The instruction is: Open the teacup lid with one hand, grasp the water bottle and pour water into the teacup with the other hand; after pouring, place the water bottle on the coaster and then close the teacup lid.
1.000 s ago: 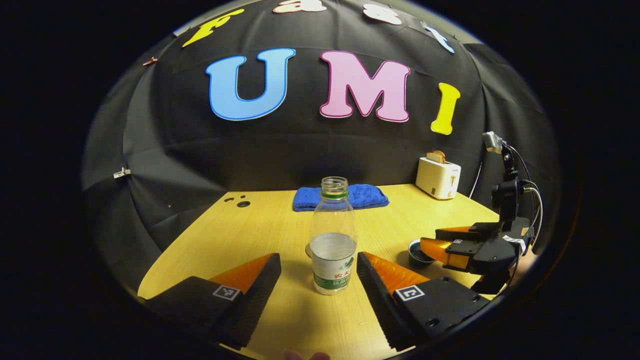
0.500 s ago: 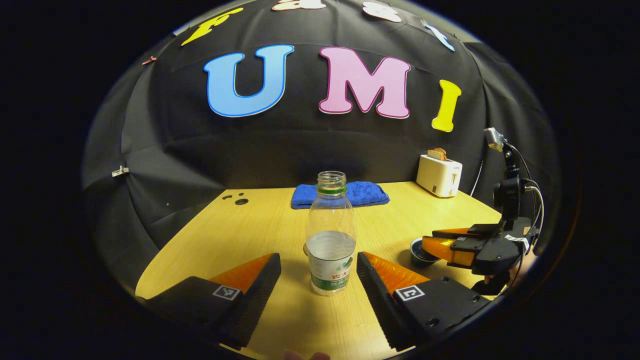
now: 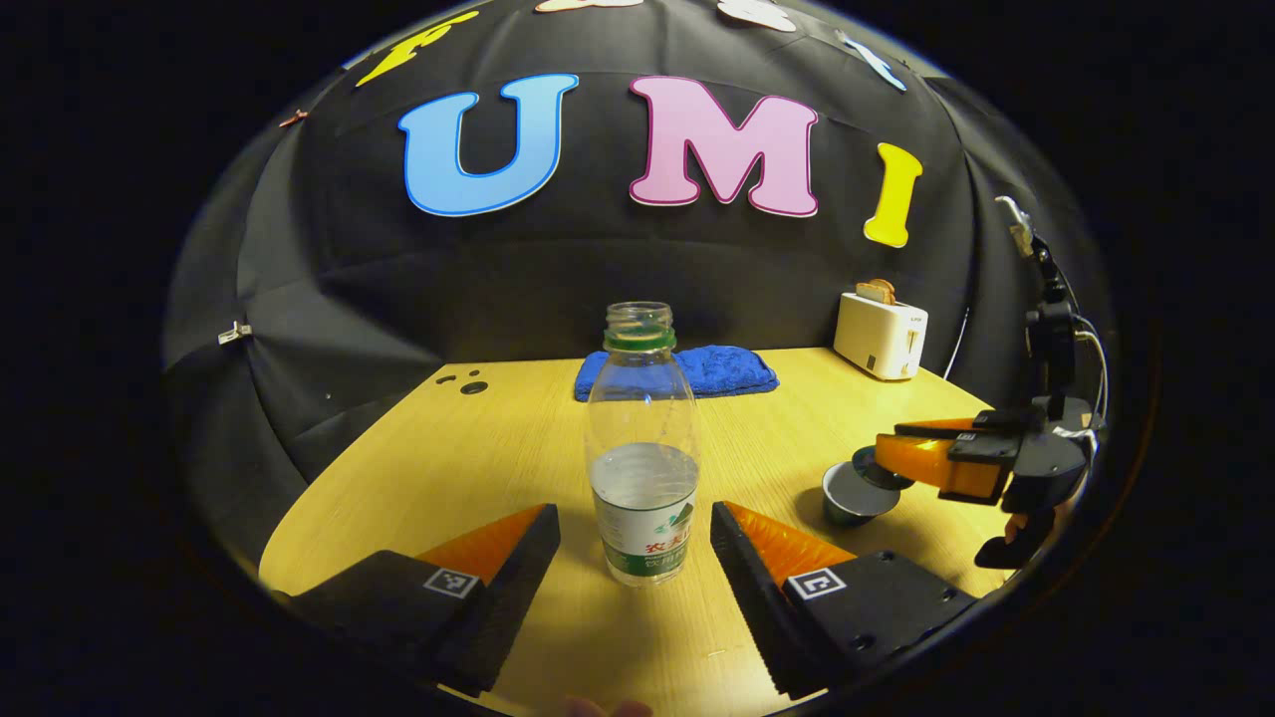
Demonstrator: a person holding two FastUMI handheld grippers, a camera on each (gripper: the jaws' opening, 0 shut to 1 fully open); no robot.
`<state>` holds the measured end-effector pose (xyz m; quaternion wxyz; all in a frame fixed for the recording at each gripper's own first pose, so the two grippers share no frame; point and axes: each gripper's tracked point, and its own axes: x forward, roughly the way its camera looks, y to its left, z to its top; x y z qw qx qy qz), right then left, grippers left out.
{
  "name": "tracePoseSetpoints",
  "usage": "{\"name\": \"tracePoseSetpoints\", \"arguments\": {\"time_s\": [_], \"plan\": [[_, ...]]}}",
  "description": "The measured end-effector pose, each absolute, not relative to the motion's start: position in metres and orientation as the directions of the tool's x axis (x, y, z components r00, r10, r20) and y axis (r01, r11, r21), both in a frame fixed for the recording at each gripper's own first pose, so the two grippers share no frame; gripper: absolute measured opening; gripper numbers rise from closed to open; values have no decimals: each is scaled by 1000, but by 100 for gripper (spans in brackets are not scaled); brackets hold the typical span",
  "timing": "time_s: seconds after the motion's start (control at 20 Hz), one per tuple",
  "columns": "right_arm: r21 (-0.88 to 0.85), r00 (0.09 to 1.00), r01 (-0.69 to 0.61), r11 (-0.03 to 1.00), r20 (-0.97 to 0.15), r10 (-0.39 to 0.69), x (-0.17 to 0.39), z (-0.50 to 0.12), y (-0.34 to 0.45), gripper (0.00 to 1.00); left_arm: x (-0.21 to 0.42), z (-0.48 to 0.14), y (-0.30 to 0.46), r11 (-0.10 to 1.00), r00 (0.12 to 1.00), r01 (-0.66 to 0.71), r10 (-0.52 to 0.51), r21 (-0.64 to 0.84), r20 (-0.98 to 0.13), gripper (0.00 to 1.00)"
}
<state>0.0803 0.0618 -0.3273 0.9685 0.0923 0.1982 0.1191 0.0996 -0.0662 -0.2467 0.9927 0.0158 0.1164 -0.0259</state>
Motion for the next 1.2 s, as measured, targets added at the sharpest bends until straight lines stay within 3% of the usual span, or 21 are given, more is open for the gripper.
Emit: {"name": "tracePoseSetpoints", "arguments": {"time_s": [0.55, 0.6, 0.7, 0.75, 0.8, 0.95, 1.0, 1.1, 1.2], "plan": [[189, 902, -162, 969, -371, 223, 79, -331, -6, 31, 142, -272, -67, 999, 967, -50, 50, 7, -248, 97], [192, 899, -167, 967, -372, 230, 80, -334, -7, 26, 142, -274, -68, 999, 965, -54, 54, 7, -255, 97], [188, 893, -192, 963, -373, 251, 82, -337, -10, 26, 143, -274, -67, 996, 963, -84, 88, 25, -254, 85], [183, 892, -205, 962, -370, 261, 83, -338, -11, 31, 142, -272, -66, 994, 961, -101, 109, 47, -255, 78], [179, 892, -216, 960, -363, 269, 84, -337, -13, 26, 140, -272, -62, 989, 955, -123, 142, 86, -260, 78], [177, 892, -238, 955, -350, 287, 85, -337, -22, 26, 138, -260, -52, 948, 943, -161, 230, 276, -239, 75], [175, 893, -241, 955, -346, 289, 85, -336, -26, 31, 137, -257, -50, 922, 940, -168, 256, 348, -226, 75], [168, 898, -245, 955, -333, 289, 86, -336, -35, 26, 135, -252, -48, 862, 931, -172, 301, 477, -208, 75], [166, 903, -247, 955, -318, 288, 86, -334, -43, 31, 136, -255, -50, 803, 921, -170, 335, 571, -196, 75]]}}
